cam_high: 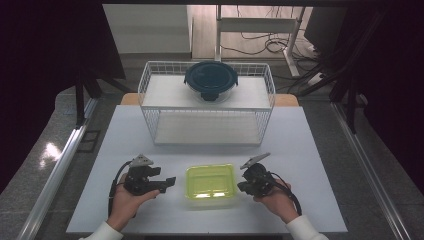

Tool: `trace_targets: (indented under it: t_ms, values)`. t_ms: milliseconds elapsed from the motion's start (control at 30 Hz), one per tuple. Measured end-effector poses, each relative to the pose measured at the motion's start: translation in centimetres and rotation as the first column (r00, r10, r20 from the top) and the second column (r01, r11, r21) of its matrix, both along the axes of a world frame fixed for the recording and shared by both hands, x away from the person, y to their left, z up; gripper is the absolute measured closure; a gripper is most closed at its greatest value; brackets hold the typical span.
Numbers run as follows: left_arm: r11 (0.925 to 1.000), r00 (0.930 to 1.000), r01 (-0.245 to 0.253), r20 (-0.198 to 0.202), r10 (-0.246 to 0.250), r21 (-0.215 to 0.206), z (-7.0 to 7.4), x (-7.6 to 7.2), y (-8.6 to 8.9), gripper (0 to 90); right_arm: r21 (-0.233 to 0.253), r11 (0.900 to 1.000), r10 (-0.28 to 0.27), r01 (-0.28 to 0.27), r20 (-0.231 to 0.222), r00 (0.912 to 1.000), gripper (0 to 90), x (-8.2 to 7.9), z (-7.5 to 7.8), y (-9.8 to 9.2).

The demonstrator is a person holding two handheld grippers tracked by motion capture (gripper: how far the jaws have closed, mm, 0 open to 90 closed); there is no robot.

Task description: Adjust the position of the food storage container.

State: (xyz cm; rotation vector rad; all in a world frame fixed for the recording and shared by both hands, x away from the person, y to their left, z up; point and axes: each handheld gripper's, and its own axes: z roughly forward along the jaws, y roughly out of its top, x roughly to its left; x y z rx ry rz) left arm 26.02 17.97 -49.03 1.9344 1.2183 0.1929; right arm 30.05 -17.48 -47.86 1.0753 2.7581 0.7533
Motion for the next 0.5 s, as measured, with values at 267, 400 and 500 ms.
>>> trace_targets:
  t_ms: [267,400,500]
  values:
    - [0.9998,0.9999,-0.012,0.0,0.012,-0.016,0.1,-0.1,0.3,26.7,0.028,0.999,-0.024,0.022,0.07,0.9973,88.9,-0.7,1.3,-1.2]
    - [0.9997,0.9999,-0.017,-0.003,0.016,-0.019,0.1,-0.1,0.3,26.6,0.082,0.994,-0.085,0.075,0.122,0.9889,88.9,-1.3,2.5,-3.0]
    - [0.9996,0.9999,-0.012,-0.005,0.012,-0.024,0.1,-0.1,0.1,26.4,0.195,0.971,-0.164,0.138,0.124,0.9786,87.9,-2.0,2.8,-5.1]
